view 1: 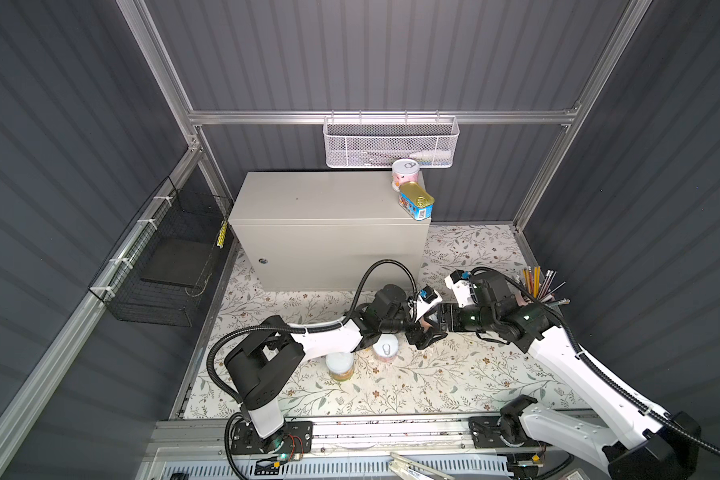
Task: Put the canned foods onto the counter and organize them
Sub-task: 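Close the left gripper around the orange-print can held by the right gripper, then open the right gripper and withdraw it while the left gripper lifts the can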
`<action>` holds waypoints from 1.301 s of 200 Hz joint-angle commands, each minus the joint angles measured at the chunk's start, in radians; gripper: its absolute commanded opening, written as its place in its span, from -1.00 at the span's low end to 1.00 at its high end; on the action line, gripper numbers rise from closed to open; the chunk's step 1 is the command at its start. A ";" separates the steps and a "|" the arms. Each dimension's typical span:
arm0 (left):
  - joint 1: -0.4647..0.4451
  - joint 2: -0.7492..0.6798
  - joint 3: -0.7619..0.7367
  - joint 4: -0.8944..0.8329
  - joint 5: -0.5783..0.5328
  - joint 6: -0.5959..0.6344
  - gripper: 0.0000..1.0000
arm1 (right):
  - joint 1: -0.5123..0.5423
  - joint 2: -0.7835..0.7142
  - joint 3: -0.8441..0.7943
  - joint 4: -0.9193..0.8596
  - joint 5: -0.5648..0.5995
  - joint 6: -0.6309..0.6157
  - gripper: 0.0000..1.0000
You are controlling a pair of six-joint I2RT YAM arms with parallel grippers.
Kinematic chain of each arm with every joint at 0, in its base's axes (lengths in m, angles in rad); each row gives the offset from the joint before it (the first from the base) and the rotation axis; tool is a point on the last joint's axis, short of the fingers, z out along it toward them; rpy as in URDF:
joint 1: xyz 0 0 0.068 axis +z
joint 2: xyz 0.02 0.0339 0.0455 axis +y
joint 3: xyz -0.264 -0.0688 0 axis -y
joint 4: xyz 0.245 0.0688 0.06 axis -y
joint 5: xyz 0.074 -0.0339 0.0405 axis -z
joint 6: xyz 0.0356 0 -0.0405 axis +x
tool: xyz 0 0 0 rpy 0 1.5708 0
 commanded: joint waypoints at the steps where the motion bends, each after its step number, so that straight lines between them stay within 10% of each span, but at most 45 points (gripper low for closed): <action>1: -0.002 -0.007 0.009 0.063 0.003 -0.027 0.59 | 0.003 -0.023 -0.019 0.045 -0.053 0.012 0.13; 260: 0.001 -0.188 -0.035 0.038 -0.119 -0.105 0.18 | 0.002 -0.357 -0.273 0.162 0.034 0.151 0.98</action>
